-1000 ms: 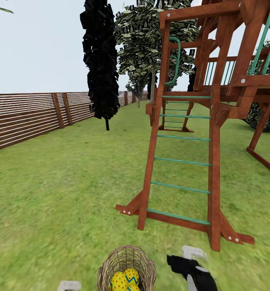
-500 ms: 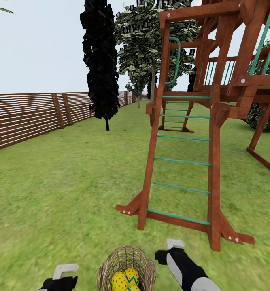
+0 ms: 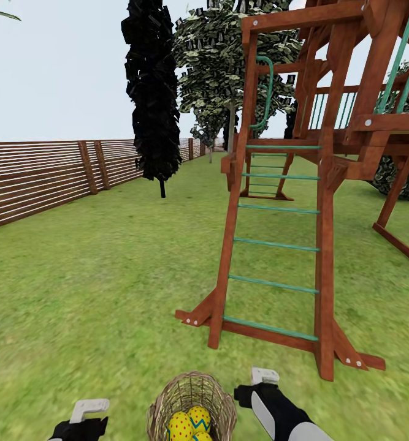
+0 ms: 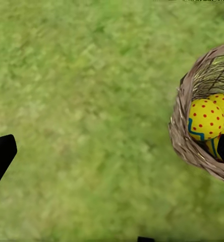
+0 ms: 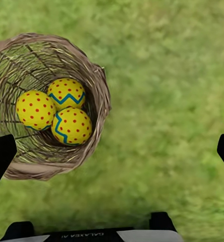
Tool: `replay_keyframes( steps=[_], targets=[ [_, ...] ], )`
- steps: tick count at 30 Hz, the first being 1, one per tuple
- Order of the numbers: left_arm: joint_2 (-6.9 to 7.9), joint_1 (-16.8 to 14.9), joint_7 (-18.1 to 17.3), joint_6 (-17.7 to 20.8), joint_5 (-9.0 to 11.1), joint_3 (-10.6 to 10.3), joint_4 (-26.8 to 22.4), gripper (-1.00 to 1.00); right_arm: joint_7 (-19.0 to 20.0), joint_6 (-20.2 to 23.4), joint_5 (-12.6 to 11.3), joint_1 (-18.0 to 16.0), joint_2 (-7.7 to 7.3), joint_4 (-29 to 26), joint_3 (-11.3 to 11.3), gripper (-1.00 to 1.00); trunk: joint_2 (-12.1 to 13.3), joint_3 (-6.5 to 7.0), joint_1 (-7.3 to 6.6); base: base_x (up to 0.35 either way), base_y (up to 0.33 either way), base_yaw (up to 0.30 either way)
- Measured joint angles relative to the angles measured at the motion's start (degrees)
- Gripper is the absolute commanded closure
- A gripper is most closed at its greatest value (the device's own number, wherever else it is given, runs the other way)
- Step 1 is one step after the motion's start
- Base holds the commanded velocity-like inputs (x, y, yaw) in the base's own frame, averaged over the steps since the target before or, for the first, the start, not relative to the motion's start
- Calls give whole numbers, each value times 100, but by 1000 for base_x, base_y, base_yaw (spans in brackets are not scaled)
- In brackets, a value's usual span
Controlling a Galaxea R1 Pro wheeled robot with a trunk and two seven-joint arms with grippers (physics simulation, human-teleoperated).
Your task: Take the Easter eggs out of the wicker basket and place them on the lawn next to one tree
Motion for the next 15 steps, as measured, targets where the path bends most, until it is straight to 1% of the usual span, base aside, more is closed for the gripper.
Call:
replay_keyframes(
  steps=[5,15],
  targets=[
    [5,0,3,-92,-1,1,16,-100,0,-15,2,0,-3,15,1,-100,0,0,0,0,0,0],
    [20,1,2,-227,-9,-4,28,-100,0,-19,2,5,2,25,6,-100,-399,-178,220,0,0,0]
  ],
)
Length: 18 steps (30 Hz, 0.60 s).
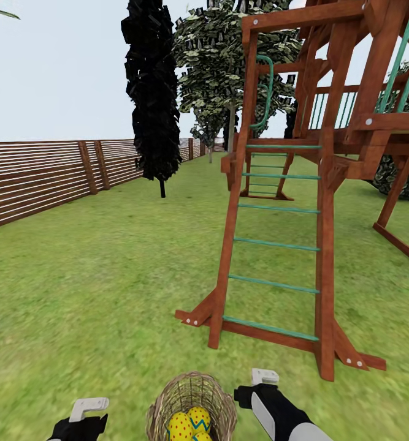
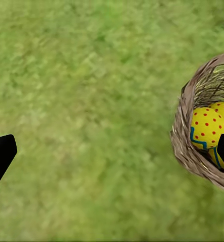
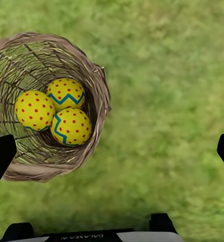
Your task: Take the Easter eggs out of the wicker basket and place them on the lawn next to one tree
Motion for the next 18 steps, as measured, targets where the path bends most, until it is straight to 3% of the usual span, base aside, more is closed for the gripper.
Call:
replay_keyframes(
  steps=[18],
  targets=[
    [4,0,11,-221,-34,-2,125,-100,59,37,1,-2,88,25,29,-100,-724,-325,396,0,0,0]
  ],
)
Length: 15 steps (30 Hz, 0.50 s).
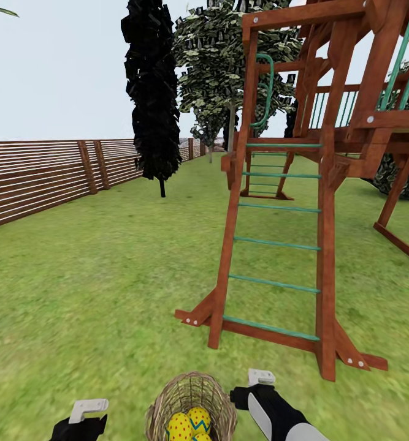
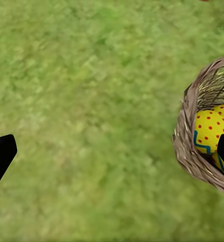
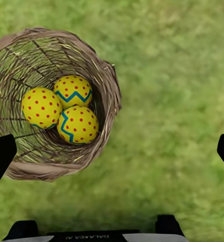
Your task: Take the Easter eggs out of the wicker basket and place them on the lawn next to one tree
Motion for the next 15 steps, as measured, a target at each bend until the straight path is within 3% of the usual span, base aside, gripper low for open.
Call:
replay_keyframes(
  steps=[15],
  targets=[
    [0,0,0,-21,8,0,19,-100,23,36,7,0,0,28,5,-100,-603,-271,330,0,0,0]
  ],
)
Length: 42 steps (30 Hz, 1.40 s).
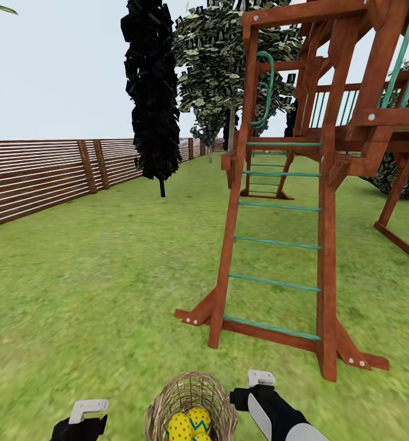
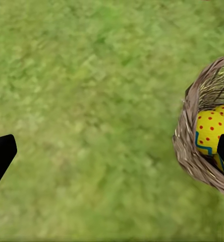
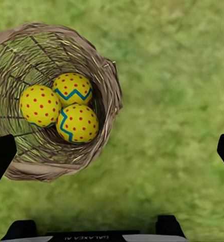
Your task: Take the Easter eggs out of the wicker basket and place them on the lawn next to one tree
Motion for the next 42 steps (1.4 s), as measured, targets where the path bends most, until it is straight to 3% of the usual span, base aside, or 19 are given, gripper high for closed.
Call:
replay_keyframes(
  steps=[20,29,42],
  targets=[
    [14,0,24,-176,-17,1,10,-100,-1,-95,-6,4,0,10,0,-100,-804,-360,440,0,0,0],
    [17,0,37,-184,-3,3,10,-100,-15,-676,-17,4,0,182,-2,-100,-1165,-522,638,0,0,0],
    [51,0,44,-184,13,26,10,-100,6,-716,-10,4,0,230,-1,-100,-1688,-756,923,0,0,0]
  ],
)
